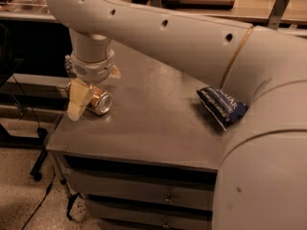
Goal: Place orange can upright
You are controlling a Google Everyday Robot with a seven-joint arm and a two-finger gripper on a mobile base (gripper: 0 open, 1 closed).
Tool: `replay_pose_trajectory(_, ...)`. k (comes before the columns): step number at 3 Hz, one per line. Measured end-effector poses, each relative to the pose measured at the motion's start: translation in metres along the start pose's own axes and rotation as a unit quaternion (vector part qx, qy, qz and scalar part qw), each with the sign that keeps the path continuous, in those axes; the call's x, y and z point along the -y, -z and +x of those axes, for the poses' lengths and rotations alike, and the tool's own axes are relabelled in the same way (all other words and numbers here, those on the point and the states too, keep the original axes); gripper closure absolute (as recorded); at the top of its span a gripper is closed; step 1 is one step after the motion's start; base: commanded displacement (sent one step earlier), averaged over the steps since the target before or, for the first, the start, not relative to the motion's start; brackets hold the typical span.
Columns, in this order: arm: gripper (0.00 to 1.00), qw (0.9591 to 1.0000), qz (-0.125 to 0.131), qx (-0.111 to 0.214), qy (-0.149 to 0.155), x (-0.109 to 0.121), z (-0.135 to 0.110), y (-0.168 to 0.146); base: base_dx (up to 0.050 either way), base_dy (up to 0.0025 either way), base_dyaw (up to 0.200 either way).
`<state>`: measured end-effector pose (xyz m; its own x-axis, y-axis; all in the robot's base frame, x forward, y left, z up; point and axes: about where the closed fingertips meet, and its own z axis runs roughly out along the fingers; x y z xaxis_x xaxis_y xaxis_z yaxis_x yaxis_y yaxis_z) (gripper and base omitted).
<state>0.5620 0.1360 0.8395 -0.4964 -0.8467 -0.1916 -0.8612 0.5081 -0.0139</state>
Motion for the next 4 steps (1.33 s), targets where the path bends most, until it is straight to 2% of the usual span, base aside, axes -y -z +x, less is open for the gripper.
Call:
replay_pose_trajectory(2,0.00,0.9998,0.004,-0.011,-0.017,0.0080,-0.0022,-0.0029,0.000,0.00000,0.000)
replay_pose_trajectory(3,0.18,0.9996,-0.003,-0.014,-0.022,0.0096,-0.0033,-0.0057,0.000,0.00000,0.000)
replay_pose_trajectory(4,0.41,0.9995,-0.011,-0.017,-0.025,0.0093,-0.0039,-0.0078,0.000,0.00000,0.000)
